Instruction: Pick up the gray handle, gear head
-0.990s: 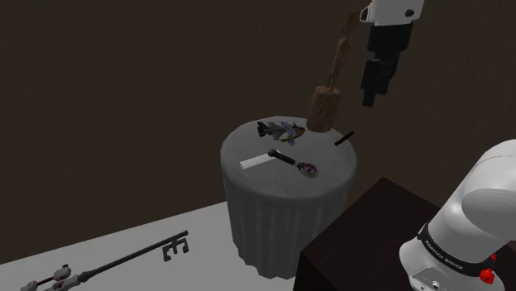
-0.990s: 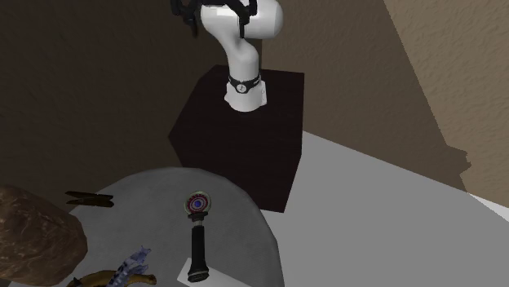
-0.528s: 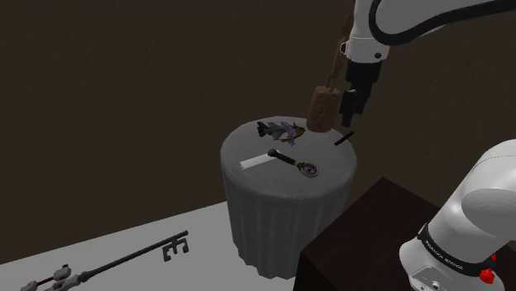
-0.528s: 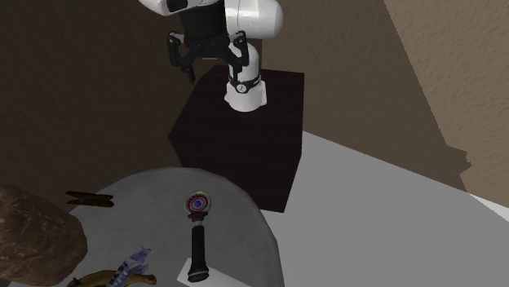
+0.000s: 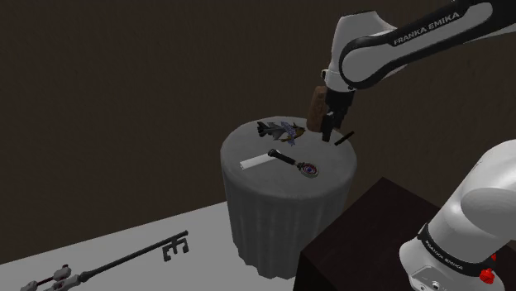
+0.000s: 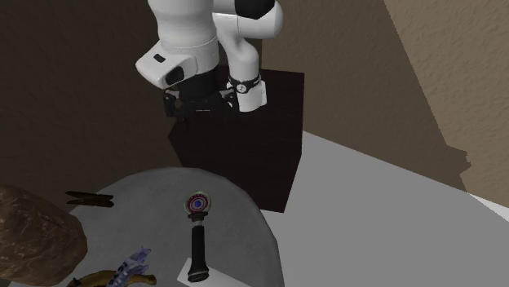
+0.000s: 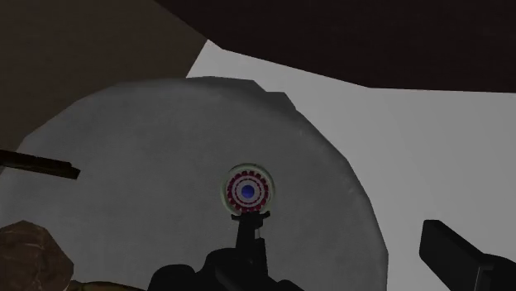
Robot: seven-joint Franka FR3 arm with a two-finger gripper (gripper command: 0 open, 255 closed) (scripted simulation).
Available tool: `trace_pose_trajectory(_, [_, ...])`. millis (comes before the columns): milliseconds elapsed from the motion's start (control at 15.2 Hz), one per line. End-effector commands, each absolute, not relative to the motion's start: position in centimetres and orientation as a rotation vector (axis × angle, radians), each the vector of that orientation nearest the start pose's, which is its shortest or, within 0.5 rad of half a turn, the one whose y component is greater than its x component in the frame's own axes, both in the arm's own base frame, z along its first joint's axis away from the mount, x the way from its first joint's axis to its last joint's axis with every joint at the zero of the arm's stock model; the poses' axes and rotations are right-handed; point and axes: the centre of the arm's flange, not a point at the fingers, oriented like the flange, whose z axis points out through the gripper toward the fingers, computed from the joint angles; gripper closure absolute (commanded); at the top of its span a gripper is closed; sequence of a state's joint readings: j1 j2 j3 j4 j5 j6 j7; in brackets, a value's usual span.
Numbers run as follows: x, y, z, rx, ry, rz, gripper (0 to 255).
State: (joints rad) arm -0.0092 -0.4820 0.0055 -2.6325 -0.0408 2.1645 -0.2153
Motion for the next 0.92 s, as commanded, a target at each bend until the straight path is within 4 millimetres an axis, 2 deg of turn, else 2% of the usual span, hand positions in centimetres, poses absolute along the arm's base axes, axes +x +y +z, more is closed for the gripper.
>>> trace_pose_trajectory(0, [39.3, -0.4, 38.2, -3.160, -0.390, -0.043, 0])
trace_pose_trajectory(858, [48.6, -1.6, 24.8, -3.168, -0.513, -0.185, 0])
